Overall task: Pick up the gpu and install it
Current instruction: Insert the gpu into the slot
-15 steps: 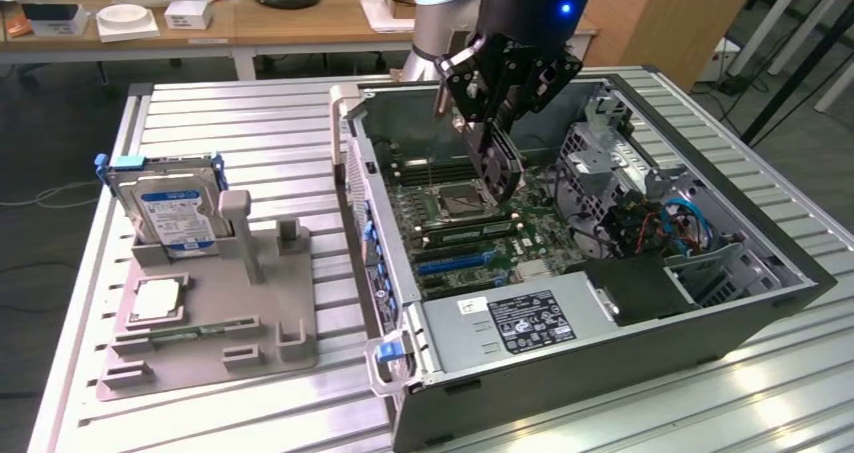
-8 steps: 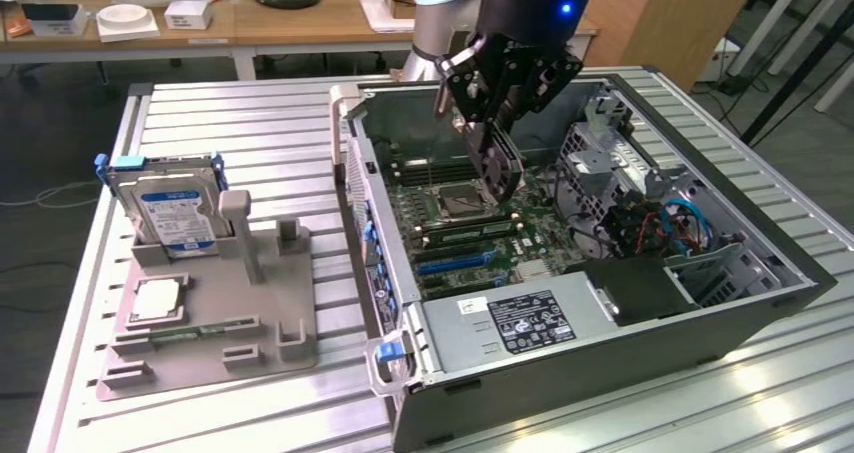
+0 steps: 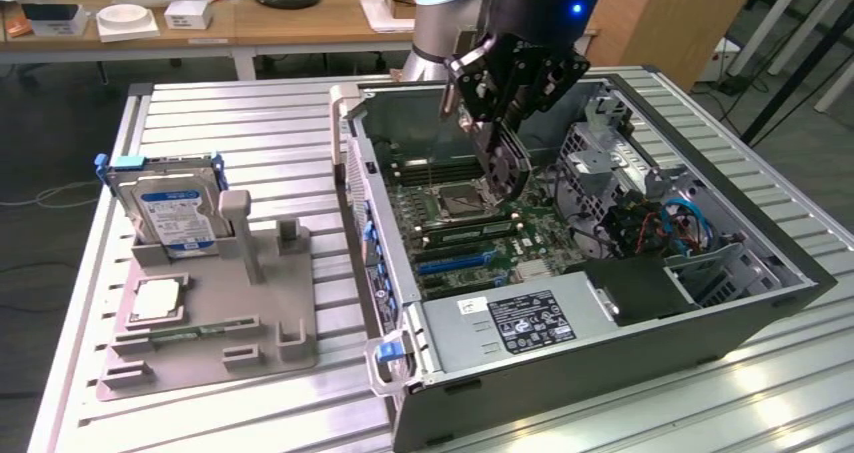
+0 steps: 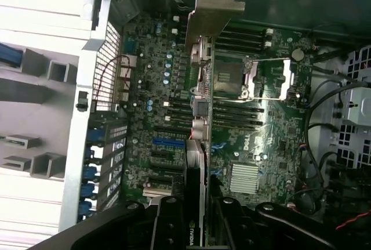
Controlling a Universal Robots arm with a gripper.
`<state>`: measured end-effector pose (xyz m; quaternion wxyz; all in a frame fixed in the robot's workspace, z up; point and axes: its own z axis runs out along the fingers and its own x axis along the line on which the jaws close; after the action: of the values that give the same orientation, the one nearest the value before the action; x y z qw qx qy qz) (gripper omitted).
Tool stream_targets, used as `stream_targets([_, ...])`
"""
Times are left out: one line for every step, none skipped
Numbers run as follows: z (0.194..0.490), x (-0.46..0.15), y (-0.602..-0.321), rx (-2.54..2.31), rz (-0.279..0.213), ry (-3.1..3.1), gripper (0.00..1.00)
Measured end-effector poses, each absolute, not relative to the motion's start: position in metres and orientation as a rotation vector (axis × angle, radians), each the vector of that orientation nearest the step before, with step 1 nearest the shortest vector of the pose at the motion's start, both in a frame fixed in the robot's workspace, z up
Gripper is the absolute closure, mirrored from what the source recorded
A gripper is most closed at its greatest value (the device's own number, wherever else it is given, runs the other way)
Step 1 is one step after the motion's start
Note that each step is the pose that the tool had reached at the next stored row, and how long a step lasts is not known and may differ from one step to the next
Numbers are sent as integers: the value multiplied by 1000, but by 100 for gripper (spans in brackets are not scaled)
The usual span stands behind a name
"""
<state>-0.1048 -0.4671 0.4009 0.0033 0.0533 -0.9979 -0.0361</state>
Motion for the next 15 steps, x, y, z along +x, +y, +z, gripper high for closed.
stream_targets([401,-103,-467,172,-113,-3128,74])
stream_targets([401,-101,-467,177,-113,-3128,74])
stream_targets([401,-99,-467,182,-113,-3127,74])
stream_targets([401,-97,-467,188,-113,-3127,74])
stream_targets([401,-96,-467,194,-113,-3126,74])
stream_targets([401,-94,-467,201,-113,-3126,74])
stream_targets([401,-93,-467,207,-113,-3125,74])
stream_targets([401,-91,-467,213,-113,-3125,74])
stream_targets([401,-90,-467,223,-113,-3124,74])
stream_targets([401,-89,-467,234,-113,-3123,74])
stream_targets([401,-88,-467,246,-113,-3122,74])
stream_targets([401,-87,-467,258,-113,-3120,74])
stream_targets([401,-86,-467,269,-113,-3119,74])
stream_targets([401,-86,-467,281,-113,-3118,74])
stream_targets([401,-85,-467,291,-112,-3117,74])
